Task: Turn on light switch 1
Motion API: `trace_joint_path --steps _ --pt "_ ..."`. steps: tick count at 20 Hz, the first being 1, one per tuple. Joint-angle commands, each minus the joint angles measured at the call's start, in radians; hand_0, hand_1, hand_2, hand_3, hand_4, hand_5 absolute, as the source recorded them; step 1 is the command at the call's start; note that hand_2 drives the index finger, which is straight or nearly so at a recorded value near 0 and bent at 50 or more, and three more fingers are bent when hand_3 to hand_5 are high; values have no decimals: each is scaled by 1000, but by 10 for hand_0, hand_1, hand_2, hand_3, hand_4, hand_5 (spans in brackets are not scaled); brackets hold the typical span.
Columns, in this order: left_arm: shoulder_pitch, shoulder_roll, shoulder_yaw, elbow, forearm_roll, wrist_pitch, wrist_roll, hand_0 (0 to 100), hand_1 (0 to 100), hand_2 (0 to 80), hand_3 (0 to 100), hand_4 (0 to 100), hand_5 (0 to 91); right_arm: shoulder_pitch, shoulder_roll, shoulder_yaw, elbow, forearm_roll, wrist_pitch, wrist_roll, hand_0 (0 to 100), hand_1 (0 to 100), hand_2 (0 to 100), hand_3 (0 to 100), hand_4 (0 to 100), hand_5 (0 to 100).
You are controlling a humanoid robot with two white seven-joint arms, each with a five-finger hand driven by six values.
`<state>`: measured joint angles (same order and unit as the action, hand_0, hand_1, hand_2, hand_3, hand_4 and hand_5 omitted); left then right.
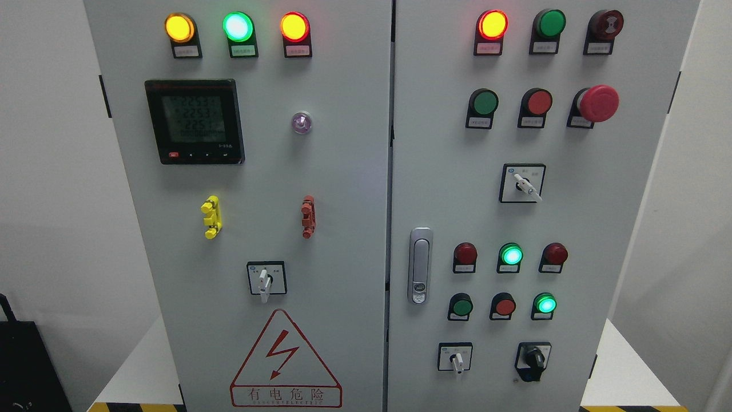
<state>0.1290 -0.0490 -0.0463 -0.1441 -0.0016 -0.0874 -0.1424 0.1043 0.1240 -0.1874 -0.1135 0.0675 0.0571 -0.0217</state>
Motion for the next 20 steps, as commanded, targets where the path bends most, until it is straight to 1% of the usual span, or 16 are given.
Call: trace_joint_path --steps 1,16,18,20 --pt "0 0 0 0 -32 0 0 252 0 0 0 0 0 0 -1 0 0 0 0 0 0 0 0 0 0 0" --pt "1 4 3 -9 -34 0 1 253 0 0 0 0 0 0 0 0 0 0 0 0 0 0 0 0 0 0" --pt "6 11 3 -20 -34 0 1 253 0 0 0 0 0 0 0 0 0 0 0 0 0 0 0 0 0 0" --pt "21 14 5 -99 -35 2 4 252 0 0 0 0 0 0 0 -1 0 0 0 0 0 0 0 0 0 0"
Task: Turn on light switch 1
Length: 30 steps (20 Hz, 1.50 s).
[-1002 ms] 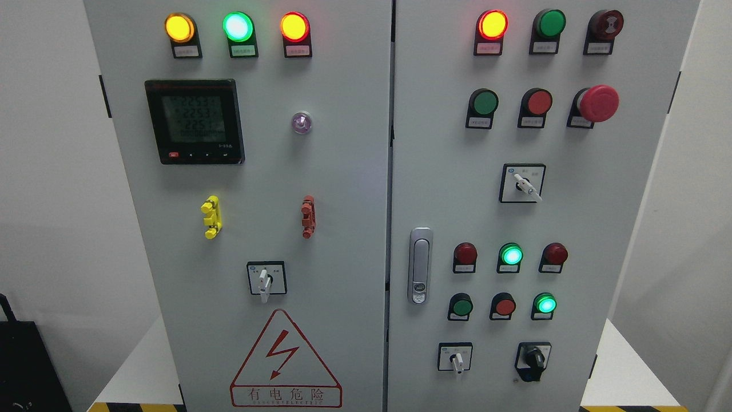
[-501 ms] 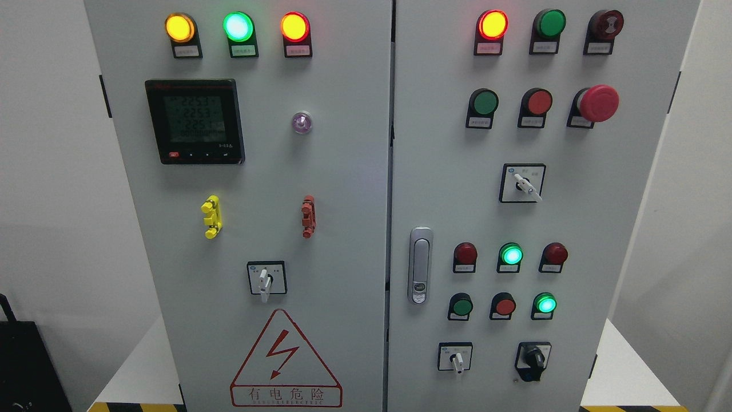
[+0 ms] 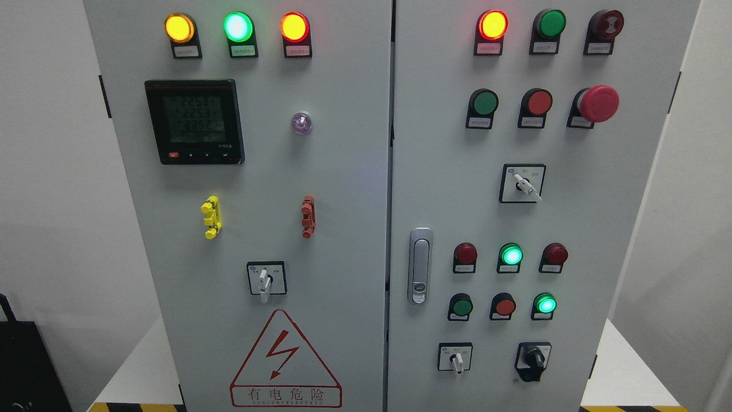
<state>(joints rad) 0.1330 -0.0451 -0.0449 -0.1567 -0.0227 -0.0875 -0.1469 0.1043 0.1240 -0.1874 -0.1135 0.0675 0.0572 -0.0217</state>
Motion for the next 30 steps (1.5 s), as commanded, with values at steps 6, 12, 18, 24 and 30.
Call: trace_joint_path --steps 6,12,18,24,30 --pt "140 34 13 -387 -20 0 56 246 0 0 0 0 0 0 0 0 0 0 0 0 0 0 0 0 0 0" --pt "209 48 45 -680 -22 -14 92 244 0 0 0 0 0 0 0 0 0 0 0 0 0 0 0 0 0 0" --pt "249 68 91 -908 -40 -118 92 267 0 0 8 58 0 0 0 0 0 0 0 0 0 0 0 0 0 0" --pt "286 90 108 -1153 -76 -198 93 311 30 0 68 124 0 0 0 0 0 0 0 0 0 0 0 0 0 0" --pt "284 91 145 -1293 -74 -198 95 345 41 0 148 193 0 0 0 0 0 0 0 0 0 0 0 0 0 0"
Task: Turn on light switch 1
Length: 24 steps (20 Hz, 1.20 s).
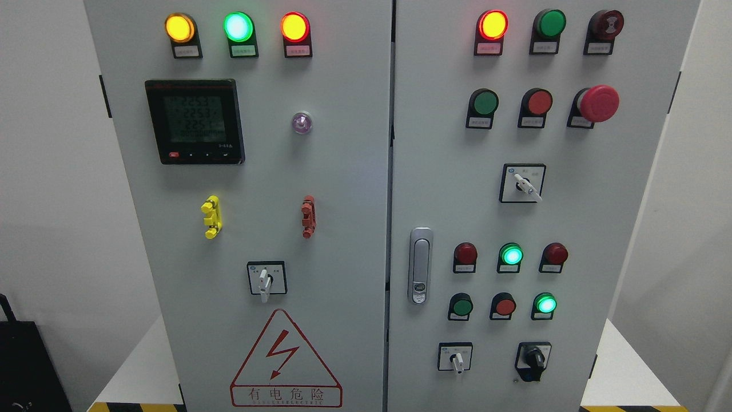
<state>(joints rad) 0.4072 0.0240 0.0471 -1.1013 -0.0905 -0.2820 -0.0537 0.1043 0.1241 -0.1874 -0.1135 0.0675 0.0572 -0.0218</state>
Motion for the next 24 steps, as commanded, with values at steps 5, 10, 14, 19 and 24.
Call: trace_joint_path --steps 5,10,14,19,24 --pt "12 22 62 -465 -6 -11 3 361 49 0 212 246 0 0 0 0 0 0 0 0 0 0 0 0 0 0" --pt "12 22 56 -610 -6 -20 3 377 55 20 299 338 0 0 0 -1 0 0 0 0 0 0 0 0 0 0" --pt "12 22 50 -657 -6 -71 21 389 67 55 340 404 49 0 0 -1 0 0 0 0 0 0 0 0 0 0" --pt "10 17 50 -721 -5 -75 21 388 77 80 374 477 103 0 -1 0 0 0 0 0 0 0 0 0 0 0" --pt "2 13 53 -799 -5 -75 21 373 86 106 401 527 151 0 0 0 0 0 0 0 0 0 0 0 0 0"
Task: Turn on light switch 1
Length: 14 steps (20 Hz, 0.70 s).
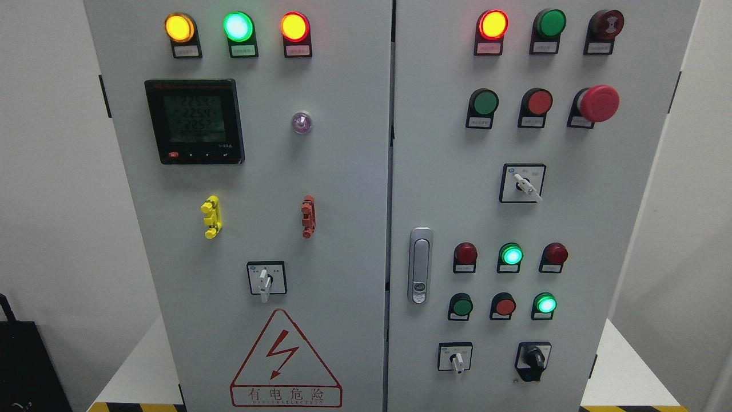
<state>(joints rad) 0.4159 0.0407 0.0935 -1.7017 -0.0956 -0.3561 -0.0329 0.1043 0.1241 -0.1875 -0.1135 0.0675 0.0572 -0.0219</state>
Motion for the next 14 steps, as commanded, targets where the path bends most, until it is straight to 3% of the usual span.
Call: trace_joint_path --steps 1,9,14 --pt "-8 -5 6 -210 1 -1 1 370 88 116 408 537 165 0 0 0 0 0 0 0 0 0 0 0 0 0" --pt "-52 -27 -1 -262 -3 12 34 324 104 219 491 624 268 0 0 0 0 0 0 0 0 0 0 0 0 0" --pt "-124 -62 -6 -276 -12 80 73 274 184 292 562 703 373 0 0 0 0 0 0 0 0 0 0 0 0 0"
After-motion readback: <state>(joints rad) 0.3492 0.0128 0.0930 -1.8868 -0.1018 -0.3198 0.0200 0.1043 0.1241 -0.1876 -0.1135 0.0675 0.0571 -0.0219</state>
